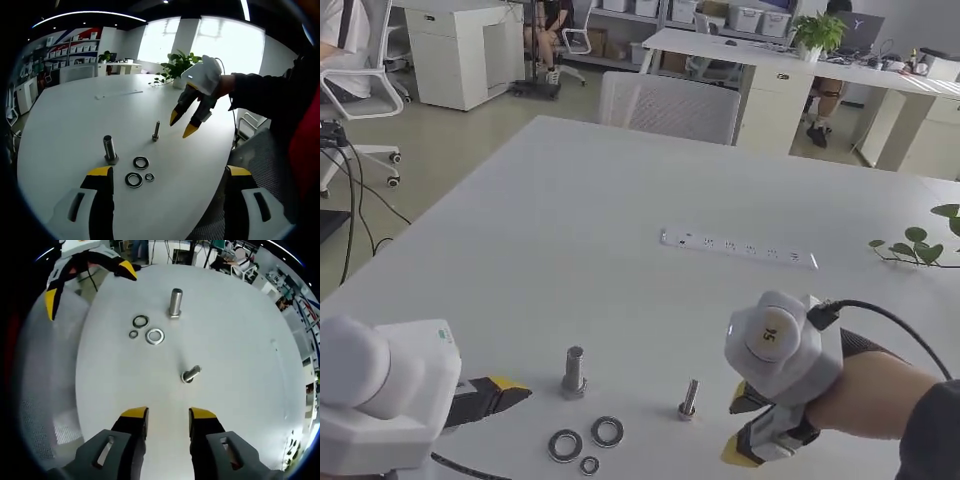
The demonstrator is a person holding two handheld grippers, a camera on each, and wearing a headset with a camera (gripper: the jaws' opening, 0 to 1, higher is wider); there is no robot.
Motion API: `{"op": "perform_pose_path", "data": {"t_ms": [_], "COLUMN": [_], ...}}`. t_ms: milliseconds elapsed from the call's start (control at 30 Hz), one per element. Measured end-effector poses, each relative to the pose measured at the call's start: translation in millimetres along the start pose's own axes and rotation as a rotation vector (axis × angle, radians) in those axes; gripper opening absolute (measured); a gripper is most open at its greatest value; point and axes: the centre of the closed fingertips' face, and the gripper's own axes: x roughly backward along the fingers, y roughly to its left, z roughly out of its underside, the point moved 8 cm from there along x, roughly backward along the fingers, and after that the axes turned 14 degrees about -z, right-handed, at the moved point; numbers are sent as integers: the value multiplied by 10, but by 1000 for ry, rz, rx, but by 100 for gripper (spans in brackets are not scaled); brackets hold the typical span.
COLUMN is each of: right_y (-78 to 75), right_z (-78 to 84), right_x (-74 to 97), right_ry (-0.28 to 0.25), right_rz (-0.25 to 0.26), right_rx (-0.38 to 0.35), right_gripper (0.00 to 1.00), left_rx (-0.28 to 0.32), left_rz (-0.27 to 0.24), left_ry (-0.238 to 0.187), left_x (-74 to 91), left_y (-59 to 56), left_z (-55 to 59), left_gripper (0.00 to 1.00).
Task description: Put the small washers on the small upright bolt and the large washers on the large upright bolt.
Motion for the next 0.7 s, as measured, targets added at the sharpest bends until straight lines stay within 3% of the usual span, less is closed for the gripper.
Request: {"op": "perform_pose_path", "data": {"t_ms": [267, 400, 700], "right_y": [124, 194, 361], "right_z": [-6, -65, -274], "right_x": [-25, -44, -157], "right_ry": [-7, -30, -19], "right_rz": [-15, -35, -77], "right_rx": [3, 5, 71], "right_gripper": [34, 34, 34], "left_rx": [0, -1, -5], "left_rz": [0, 0, -1], "left_ry": [-5, -7, -10], "left_x": [7, 11, 14], "left_y": [-9, -15, -19], "left_z": [-12, -16, -22], "left_gripper": [92, 92, 92]}}
